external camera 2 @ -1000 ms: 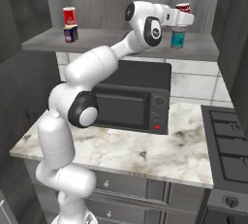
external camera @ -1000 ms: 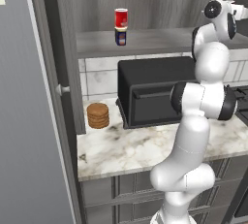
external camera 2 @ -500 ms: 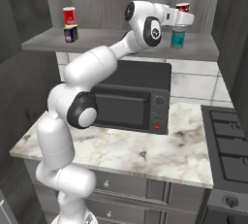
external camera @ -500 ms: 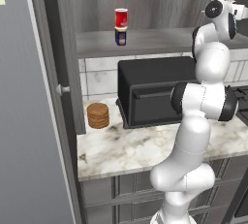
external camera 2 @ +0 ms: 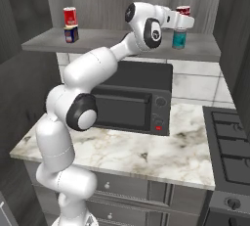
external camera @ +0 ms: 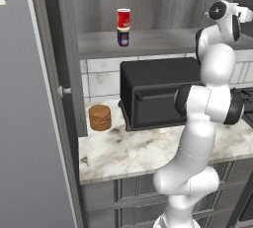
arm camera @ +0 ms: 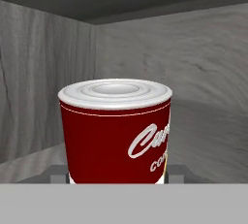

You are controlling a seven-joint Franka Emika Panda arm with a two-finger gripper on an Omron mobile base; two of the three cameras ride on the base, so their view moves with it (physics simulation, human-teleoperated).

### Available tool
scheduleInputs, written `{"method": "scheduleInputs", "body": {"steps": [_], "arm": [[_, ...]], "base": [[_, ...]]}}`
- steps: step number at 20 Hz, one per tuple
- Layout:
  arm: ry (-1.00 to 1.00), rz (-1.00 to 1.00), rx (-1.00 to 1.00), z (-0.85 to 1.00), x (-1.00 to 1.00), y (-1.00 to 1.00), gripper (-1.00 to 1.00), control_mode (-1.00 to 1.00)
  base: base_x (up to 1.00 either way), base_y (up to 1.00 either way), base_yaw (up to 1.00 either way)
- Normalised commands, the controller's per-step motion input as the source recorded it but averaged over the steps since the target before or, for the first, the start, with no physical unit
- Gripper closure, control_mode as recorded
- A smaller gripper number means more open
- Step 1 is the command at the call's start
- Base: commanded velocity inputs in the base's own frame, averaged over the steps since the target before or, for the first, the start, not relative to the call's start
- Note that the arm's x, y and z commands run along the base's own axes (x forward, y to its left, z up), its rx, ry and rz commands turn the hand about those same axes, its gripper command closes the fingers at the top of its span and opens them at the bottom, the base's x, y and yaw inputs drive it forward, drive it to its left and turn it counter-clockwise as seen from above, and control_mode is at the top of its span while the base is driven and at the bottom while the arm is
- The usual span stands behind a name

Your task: Stack two cans on top of the other two cans in the cabinet.

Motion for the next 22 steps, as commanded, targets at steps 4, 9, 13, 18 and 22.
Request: {"method": "scheduleInputs", "body": {"steps": [4, 9, 13, 18, 22], "arm": [[0.00, 0.00, 0.07, -0.19, 0.03, 0.02, 1.00, -1.00], [0.00, 0.00, 0.08, -0.13, 0.03, 0.04, 1.00, -1.00], [0.00, 0.00, 0.08, -0.16, 0.08, 0.03, 1.00, -1.00], [0.00, 0.00, 0.03, -0.26, 0.07, 0.00, -1.00, -1.00], [0.00, 0.00, 0.00, -0.33, 0.18, 0.00, -1.00, -1.00]], "base": [[0.00, 0.00, 0.00], [0.00, 0.00, 0.00], [0.00, 0.00, 0.00], [0.00, 0.00, 0.00], [0.00, 0.00, 0.00]]}}
